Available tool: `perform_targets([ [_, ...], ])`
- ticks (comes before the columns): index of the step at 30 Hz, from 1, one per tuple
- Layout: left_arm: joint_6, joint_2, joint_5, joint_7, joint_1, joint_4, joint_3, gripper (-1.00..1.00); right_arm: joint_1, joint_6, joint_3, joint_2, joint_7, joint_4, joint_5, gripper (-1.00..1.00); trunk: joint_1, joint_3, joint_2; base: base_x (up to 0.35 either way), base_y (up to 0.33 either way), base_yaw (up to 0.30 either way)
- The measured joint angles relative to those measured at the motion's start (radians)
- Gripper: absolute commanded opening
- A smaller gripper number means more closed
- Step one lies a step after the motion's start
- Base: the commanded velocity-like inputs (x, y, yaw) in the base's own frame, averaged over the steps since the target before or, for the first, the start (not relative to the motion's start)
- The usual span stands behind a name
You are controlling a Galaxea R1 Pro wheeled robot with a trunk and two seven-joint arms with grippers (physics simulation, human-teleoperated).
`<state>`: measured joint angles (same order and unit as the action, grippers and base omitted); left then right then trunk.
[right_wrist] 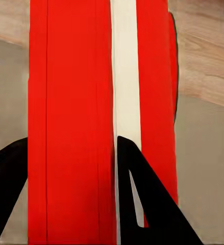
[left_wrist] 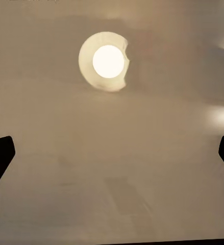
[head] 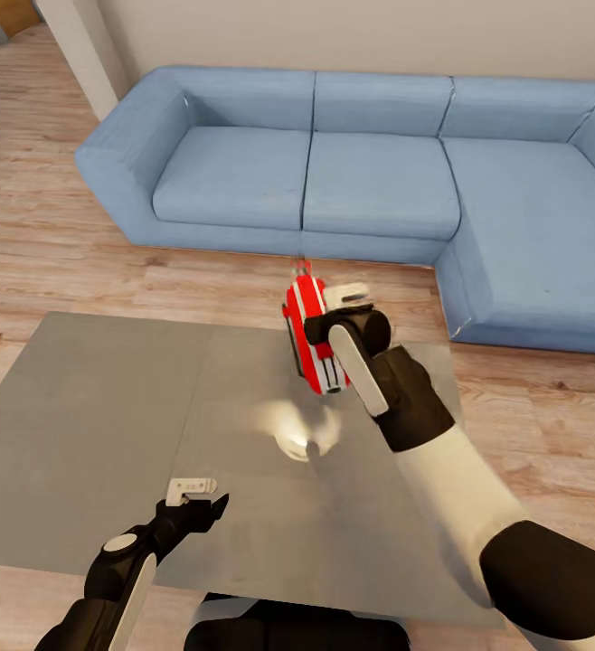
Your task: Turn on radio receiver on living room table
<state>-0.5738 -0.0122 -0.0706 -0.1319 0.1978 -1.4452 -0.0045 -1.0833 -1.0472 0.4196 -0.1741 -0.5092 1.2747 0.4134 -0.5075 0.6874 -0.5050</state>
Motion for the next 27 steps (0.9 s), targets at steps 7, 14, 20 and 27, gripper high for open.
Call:
perform_targets([
  [7, 0.000, 0.000, 0.000, 0.000, 0.000, 0.000, 0.000, 1.00, 0.000, 0.000, 0.001, 0.000, 0.001, 0.002, 0.026, -1.00, 0.000, 0.000, 0.000, 0.000, 0.000, 0.000],
  [14, -0.002, 0.000, -0.001, -0.002, 0.000, -0.005, 0.000, 1.00, 0.000, 0.003, 0.001, 0.000, 0.004, 0.023, 0.039, -1.00, 0.000, 0.000, 0.000, 0.000, 0.000, 0.000],
  [20, -0.032, 0.007, -0.007, -0.101, 0.006, -0.053, 0.007, 1.00, -0.001, 0.008, 0.024, 0.014, -0.034, 0.043, -0.049, -1.00, 0.000, 0.000, 0.000, 0.000, 0.000, 0.000],
  [27, -0.352, 0.047, -0.075, -0.196, 0.259, -0.074, 0.013, 1.00, -0.001, 0.130, 0.231, 0.114, -0.046, 0.032, -0.384, -1.00, 0.000, 0.000, 0.000, 0.000, 0.000, 0.000],
])
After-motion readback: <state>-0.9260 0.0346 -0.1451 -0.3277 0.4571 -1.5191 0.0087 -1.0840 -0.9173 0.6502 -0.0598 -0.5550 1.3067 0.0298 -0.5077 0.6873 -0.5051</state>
